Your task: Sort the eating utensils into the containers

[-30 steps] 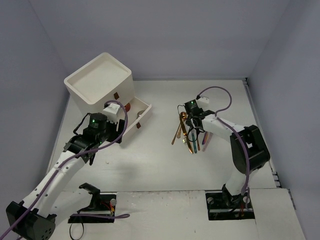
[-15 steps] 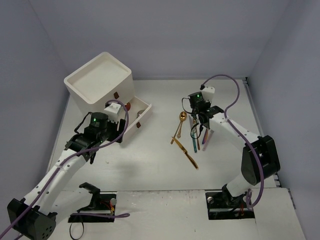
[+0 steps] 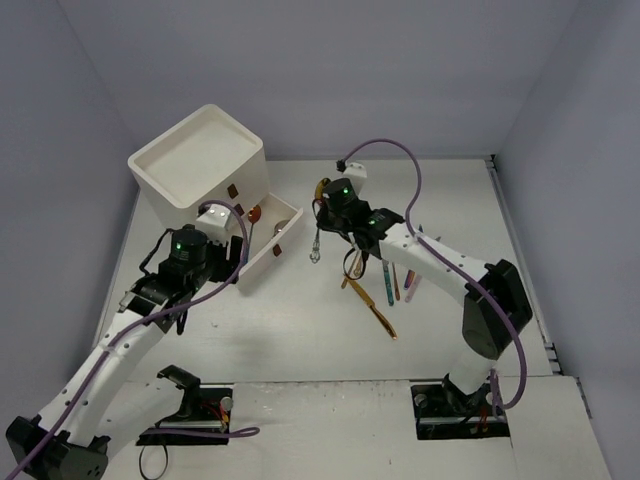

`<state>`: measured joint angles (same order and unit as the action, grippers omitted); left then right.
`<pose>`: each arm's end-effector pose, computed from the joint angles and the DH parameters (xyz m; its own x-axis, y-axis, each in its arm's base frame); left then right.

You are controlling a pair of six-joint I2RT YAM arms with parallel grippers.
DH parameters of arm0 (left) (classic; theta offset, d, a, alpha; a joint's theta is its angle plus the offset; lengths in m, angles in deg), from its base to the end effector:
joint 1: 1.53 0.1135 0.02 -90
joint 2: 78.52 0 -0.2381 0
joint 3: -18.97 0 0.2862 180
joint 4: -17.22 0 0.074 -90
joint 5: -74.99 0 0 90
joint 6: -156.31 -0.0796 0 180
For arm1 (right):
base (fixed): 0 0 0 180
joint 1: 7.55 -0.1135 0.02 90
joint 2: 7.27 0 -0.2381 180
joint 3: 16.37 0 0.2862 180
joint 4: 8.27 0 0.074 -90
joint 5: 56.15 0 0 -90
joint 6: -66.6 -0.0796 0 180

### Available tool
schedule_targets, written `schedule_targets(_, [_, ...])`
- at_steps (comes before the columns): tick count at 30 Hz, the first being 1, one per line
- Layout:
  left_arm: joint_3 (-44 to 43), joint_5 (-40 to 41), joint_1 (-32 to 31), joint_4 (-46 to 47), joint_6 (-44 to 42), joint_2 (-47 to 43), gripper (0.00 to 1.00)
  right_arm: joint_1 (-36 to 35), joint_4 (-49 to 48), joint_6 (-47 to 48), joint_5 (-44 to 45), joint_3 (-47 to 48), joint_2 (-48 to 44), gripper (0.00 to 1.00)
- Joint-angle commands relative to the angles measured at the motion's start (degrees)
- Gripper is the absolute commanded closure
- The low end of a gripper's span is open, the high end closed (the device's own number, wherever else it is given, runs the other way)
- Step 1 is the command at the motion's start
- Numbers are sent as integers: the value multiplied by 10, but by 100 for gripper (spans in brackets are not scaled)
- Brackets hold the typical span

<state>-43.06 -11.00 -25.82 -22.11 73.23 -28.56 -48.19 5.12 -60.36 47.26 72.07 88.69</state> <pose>0.2603 -0.1114 0.2854 -0.4571 0.0744 -0.8863 0.3008 0.9507 -0.0753 0.3686 0.2921 0.2588 -0.4985 0.3429 -0.7962 -0.2120 0.8423 0.4955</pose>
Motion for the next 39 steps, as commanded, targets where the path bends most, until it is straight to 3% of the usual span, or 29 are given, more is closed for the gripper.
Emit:
schedule_targets(1, [2, 54, 3, 44, 10, -44, 37, -33, -92, -76, -14, 75, 56, 100])
schedule_targets(10, [11, 107, 3, 44, 10, -74, 36, -66, -112, -160, -1, 226, 201, 100])
schedule_targets(16, [10, 111, 3, 42, 8, -72, 36, -73, -114, -177, -6, 306, 278, 84])
schedule_targets(19, [9, 110, 3, 41, 7, -72, 36, -73, -113, -154, -20, 321, 287, 61])
schedule_targets(22, [8, 107, 3, 41, 7, -71, 36, -72, -112, -106, -5, 285, 247, 49])
schedule_targets(25, [7, 103, 3, 42, 6, -68, 36, -66, -105, -55, 42, 212, 196, 47])
schedule_targets(31, [4, 96, 4, 37, 8, -62, 36, -42, -20, 20, 127, 121, 99, 48])
schedule_targets(39, [4, 90, 4, 35, 10, -57, 36, 9, 49, 4, 101, -1, 64, 55])
